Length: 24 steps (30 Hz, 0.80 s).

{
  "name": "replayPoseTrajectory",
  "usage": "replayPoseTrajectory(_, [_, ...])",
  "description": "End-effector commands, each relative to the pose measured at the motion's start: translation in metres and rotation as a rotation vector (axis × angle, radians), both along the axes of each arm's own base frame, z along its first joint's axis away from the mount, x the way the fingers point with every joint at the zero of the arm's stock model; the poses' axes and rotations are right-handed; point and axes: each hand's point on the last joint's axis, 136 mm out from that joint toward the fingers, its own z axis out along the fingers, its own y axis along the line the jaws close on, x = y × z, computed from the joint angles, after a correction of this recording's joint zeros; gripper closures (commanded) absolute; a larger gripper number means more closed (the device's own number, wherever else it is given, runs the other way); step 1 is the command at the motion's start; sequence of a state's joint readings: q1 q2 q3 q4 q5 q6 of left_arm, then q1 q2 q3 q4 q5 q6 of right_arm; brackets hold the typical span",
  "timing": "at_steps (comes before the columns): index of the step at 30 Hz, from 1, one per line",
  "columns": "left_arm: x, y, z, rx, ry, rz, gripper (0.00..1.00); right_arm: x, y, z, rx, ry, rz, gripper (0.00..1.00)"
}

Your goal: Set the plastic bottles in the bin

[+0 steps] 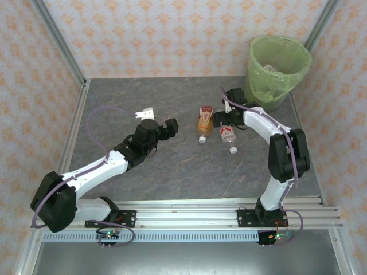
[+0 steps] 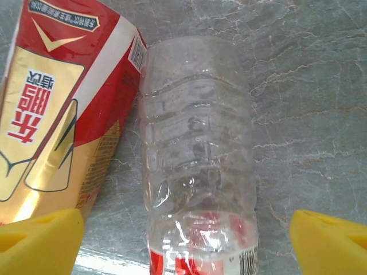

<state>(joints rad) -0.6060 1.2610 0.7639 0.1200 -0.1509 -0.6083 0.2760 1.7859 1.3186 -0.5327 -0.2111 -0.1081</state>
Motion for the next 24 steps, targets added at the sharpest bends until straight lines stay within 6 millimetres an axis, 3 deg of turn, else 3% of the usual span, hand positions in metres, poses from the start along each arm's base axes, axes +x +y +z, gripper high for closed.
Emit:
replayPoseTrajectory(1, [0.000,0.011,-0.003,0.024,0.005,0.040,0.00,-0.003,-0.008,-0.008,-0.082,0.058,0.036,0.08])
replayPoseTrajectory(16, [0.000,0.006,-0.007,0.020,0.037,0.023,0.00,0.008,-0.013,-0.060,-0.165,0.188,0.048,0.23])
replayPoseTrajectory(19, [0.001,0.001,-0.007,0.020,0.047,0.001,0.00,0.010,-0.013,-0.066,-0.163,0.192,0.032,0.33])
replayPoseTrajectory(24, [0.002,-0.007,-0.009,0.020,0.064,-0.034,0.00,0.012,-0.014,-0.060,-0.165,0.164,0.028,0.41])
